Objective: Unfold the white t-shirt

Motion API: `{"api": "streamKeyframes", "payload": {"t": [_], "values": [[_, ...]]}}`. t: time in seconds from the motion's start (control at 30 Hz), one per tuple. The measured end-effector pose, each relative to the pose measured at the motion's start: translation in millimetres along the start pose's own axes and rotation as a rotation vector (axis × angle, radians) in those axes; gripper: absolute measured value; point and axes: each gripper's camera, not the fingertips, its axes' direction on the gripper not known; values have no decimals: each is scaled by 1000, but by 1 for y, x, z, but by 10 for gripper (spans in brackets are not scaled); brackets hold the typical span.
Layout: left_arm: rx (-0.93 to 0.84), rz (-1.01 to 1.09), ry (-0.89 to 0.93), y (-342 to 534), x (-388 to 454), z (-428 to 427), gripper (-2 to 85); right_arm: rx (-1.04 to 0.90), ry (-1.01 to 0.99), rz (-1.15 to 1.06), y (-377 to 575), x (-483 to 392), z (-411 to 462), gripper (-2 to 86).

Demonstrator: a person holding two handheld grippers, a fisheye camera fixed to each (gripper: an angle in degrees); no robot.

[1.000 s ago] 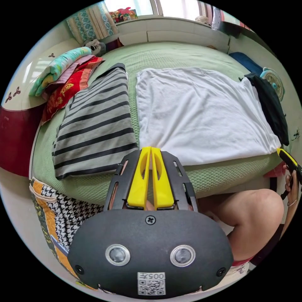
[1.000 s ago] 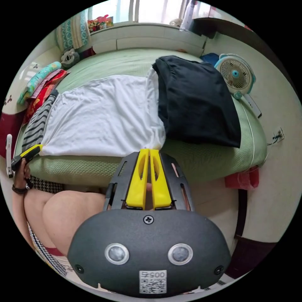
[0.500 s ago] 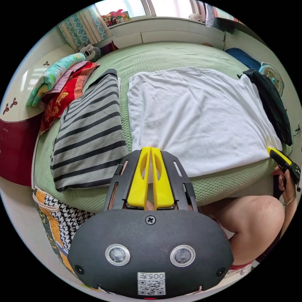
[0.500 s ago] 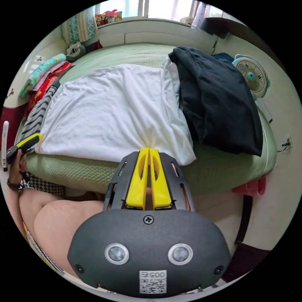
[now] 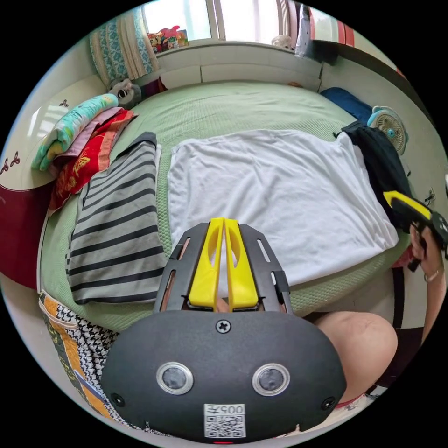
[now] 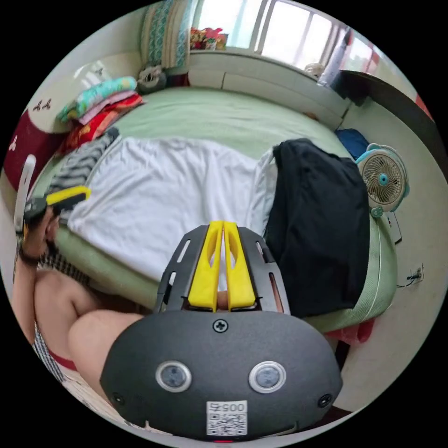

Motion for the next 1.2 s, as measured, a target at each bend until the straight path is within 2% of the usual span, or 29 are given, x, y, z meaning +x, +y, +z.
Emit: {"api": "streamKeyframes", "payload": {"t": [0.1,0.33,0.5,0.6,0.77,0.87,1.07,1.2], "values": [[-14,12,-18,1,0,-1,-5,-21,54,57,-40,17,27,63],[-34,-18,36,1,-10,-3,-5,-64,88,273,-100,45,95,87],[-46,-32,51,1,-15,-5,-5,-83,136,335,-108,49,121,48],[-53,-37,48,3,-19,-7,-5,-16,145,325,-97,45,114,-2],[-54,-63,49,10,-29,-12,-5,157,38,230,-46,35,55,-16],[-51,-88,41,17,-36,-17,-4,177,-24,191,-4,33,16,-16],[-21,-148,3,41,-48,-33,0,93,-87,134,90,36,-39,-16],[9,-206,-45,64,-58,-51,14,10,-19,128,146,41,-47,-16]]}}
